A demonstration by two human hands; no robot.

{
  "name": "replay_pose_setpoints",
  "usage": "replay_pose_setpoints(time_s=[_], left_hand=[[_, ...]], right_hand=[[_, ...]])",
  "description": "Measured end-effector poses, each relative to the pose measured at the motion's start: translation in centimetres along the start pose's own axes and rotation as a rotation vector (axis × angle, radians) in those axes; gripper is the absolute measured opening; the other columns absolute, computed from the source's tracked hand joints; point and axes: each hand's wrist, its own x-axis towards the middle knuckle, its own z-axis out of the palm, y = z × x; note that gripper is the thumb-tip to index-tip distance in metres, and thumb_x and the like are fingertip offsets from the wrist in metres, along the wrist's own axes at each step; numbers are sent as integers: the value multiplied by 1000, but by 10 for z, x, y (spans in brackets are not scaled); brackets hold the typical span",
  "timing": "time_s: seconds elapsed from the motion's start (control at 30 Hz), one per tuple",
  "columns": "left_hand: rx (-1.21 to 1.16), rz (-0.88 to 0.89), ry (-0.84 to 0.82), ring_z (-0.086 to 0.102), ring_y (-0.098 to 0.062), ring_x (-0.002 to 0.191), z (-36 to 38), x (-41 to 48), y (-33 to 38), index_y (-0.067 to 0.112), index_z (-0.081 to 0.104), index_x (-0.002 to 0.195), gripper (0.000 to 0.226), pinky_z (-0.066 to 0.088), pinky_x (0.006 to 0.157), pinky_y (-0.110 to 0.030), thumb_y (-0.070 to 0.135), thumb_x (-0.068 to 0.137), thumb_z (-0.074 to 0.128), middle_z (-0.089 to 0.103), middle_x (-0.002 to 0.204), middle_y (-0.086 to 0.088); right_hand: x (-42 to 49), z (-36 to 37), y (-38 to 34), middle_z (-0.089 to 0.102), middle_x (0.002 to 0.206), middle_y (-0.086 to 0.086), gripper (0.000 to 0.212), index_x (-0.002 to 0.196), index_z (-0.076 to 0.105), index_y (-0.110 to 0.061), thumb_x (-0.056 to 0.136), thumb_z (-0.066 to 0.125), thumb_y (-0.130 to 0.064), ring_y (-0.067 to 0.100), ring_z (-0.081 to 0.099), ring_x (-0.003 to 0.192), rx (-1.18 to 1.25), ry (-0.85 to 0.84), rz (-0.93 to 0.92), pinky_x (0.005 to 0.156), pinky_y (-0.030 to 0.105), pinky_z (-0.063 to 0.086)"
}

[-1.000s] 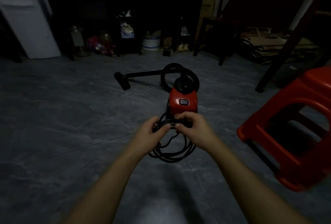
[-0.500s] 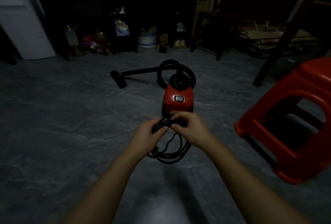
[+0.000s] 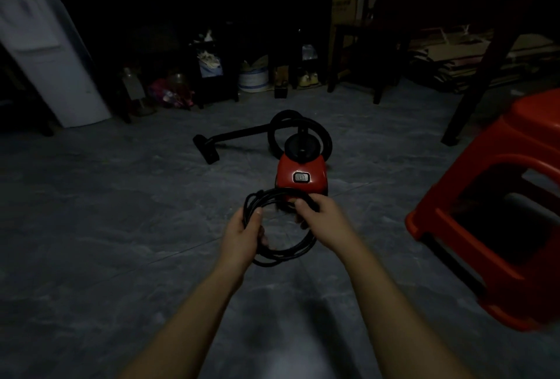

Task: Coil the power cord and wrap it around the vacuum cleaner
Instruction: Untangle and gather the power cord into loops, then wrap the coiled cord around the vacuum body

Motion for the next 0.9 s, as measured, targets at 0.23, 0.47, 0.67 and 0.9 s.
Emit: replay_pose_setpoints(time_s=[0.23, 0.47, 0.67, 0.9], left_hand=[[208, 26, -9, 55, -12, 48, 13, 28, 66, 14, 57, 94, 16, 54, 50, -30, 27, 101, 52, 50, 67, -6], [288, 31, -65, 58, -19, 57, -28, 68, 77, 5, 63, 99, 21, 58, 63, -44, 26, 98, 59, 55, 67, -6], [457, 79, -261, 59, -16, 56, -44, 125, 55, 16, 62, 79, 16, 52, 47, -20, 15, 96, 63, 56, 68, -9], [723, 378, -426, 64, -12, 83, -34, 201, 8, 13, 54, 117, 26, 44, 67, -19, 16, 94, 63, 66, 95, 3]], right_hand=[[15, 13, -23, 65, 77, -2, 31, 92, 61, -15, 104, 39, -32, 14, 57, 72, 313, 242, 80, 72, 36, 47], [39, 31, -29, 67, 73, 4, 25, 103, 67, 0, 103, 46, -14, 8, 57, 59, 492, 162, 55, 60, 24, 51], [61, 40, -6, 72, 80, 8, 20, 95, 74, -8, 99, 55, -13, 16, 65, 69, 441, 181, 92, 67, 26, 56], [86, 52, 8, 75, 73, -9, 27, 85, 72, -30, 99, 57, -12, 4, 69, 69, 219, 319, 124, 68, 22, 56]])
